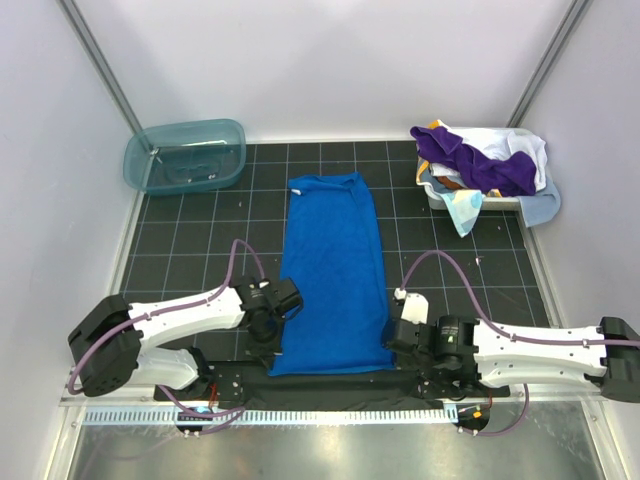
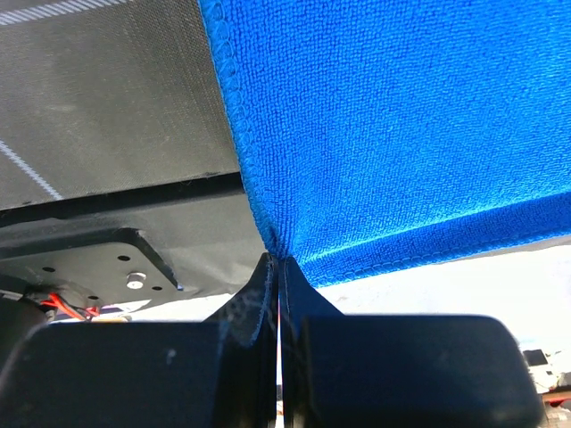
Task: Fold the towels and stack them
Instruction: Flatten out the crumpled towel
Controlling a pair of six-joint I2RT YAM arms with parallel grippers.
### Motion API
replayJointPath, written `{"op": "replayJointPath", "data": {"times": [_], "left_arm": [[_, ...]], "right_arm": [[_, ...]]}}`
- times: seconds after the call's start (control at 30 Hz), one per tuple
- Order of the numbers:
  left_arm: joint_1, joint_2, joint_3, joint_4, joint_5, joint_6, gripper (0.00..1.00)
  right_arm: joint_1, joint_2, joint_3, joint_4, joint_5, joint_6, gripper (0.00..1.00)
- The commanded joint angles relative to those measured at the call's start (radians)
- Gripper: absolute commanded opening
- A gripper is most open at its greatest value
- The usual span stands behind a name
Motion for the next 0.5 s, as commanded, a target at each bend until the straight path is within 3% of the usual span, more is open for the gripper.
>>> {"op": "replayJointPath", "data": {"times": [0.0, 0.43, 0.47], "left_arm": [[0.004, 0.007, -0.016, 0.025, 0.035, -0.001, 0.0], [0.004, 0.002, -0.042, 0.029, 0.048, -0.006, 0.03], [0.004, 0.002, -0.038, 0.022, 0.049, -0.003, 0.06]], "right_arm": [[0.006, 0.0, -0.037, 0.041, -0.018, 0.025, 0.04], [0.006, -0.029, -0.077, 0.026, -0.039, 0.028, 0.04], [0.006, -0.031, -0.069, 0.027, -0.038, 0.025, 0.08]]}}
